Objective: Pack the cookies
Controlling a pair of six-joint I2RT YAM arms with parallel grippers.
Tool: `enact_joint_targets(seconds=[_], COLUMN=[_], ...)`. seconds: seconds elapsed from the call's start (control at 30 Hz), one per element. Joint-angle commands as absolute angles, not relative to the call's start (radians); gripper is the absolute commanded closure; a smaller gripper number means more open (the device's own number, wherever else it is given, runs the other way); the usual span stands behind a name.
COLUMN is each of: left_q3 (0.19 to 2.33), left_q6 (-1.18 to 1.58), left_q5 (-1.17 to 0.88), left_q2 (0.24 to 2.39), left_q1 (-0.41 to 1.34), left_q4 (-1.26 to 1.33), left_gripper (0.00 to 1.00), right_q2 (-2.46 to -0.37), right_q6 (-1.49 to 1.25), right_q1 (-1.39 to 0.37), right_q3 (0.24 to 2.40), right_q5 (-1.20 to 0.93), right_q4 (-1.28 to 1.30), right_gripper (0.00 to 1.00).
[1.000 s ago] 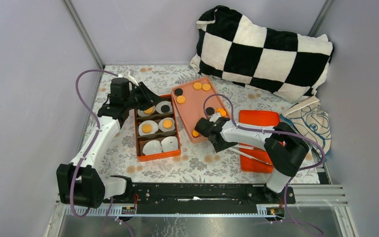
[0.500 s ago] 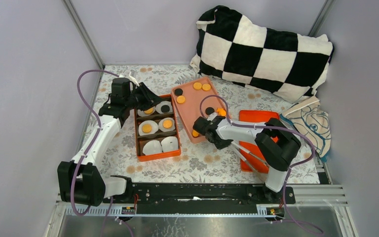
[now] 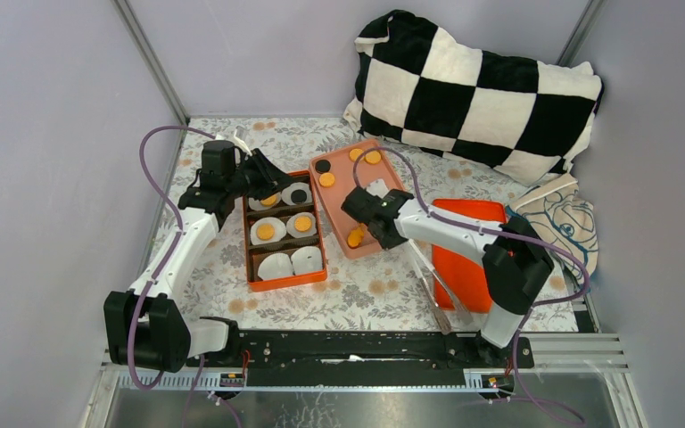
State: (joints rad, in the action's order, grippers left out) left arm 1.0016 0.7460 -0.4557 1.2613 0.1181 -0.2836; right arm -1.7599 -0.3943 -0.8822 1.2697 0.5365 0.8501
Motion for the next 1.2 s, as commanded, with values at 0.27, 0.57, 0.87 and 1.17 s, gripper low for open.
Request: enact_joint_targets(seconds=[0.27, 0.57, 0.87, 1.17], left_q3=[1.022, 1.035, 1.048, 1.057], left_q6=[0.729, 0.730, 0.729, 0.727], left_q5=[-0.440, -0.437, -0.437, -0.424], left_q2=[1.259, 1.274, 1.305, 1.311], left_q1=[0.127, 0.127, 0.127, 0.127], left_q4=[-0.267, -0.270, -0.264, -0.269], left_gripper=[0.69, 0.69, 0.69, 0.69], right_q2=[-1.783, -1.771, -1.754, -1.947], right_q6=[-0.226, -0.156, -0.027, 0.065], right_q1=[-0.866, -0.836, -0.811, -0.722], right_q3=[1.637, 1.850, 1.805, 1.896], right_q5=[0.566, 0.521, 0.519, 0.470], right_q4=[0.760, 0.690, 0.399, 0.148], right_gripper=[0.98, 0.97, 0.97, 0.97])
